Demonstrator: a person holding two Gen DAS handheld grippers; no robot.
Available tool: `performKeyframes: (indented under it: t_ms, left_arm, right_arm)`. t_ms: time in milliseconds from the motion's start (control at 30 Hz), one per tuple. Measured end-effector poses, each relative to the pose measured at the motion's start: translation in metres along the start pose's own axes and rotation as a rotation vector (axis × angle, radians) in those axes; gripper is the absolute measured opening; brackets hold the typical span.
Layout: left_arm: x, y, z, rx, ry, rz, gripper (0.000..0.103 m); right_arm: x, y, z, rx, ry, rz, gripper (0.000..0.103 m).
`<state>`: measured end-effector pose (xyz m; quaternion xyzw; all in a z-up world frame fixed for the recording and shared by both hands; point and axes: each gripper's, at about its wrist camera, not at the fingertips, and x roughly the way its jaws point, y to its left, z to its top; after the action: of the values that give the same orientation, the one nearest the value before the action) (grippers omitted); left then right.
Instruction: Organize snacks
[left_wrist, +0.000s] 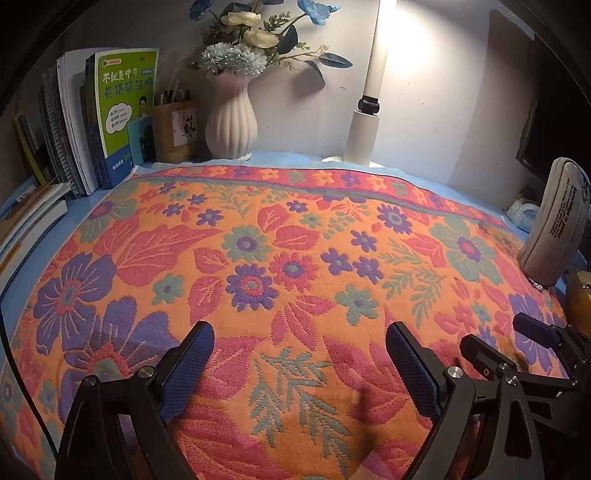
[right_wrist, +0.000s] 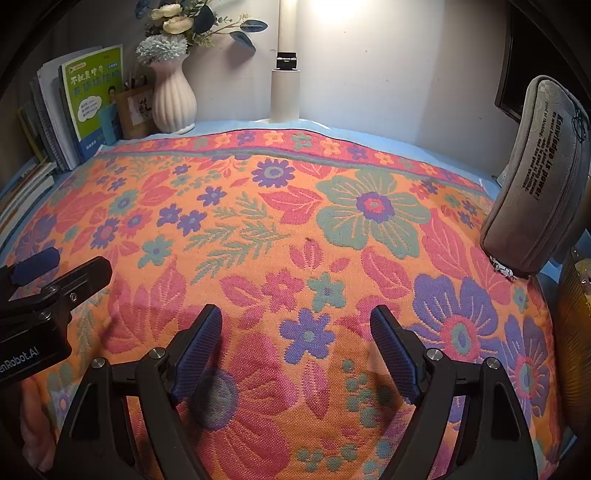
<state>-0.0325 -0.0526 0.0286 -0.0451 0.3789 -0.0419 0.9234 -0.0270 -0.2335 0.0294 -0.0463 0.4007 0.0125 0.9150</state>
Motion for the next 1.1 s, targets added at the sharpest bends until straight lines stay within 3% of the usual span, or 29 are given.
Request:
performKeyframes:
  t_ms: [1100]
  left_arm:
    - [0.0061,0.0042,0.0002,-0.023,0.036,-0.015,0.093]
  right_arm:
    - [0.0011,0.0019,-0.0021,-0.010,0.007,-0.001,0.083]
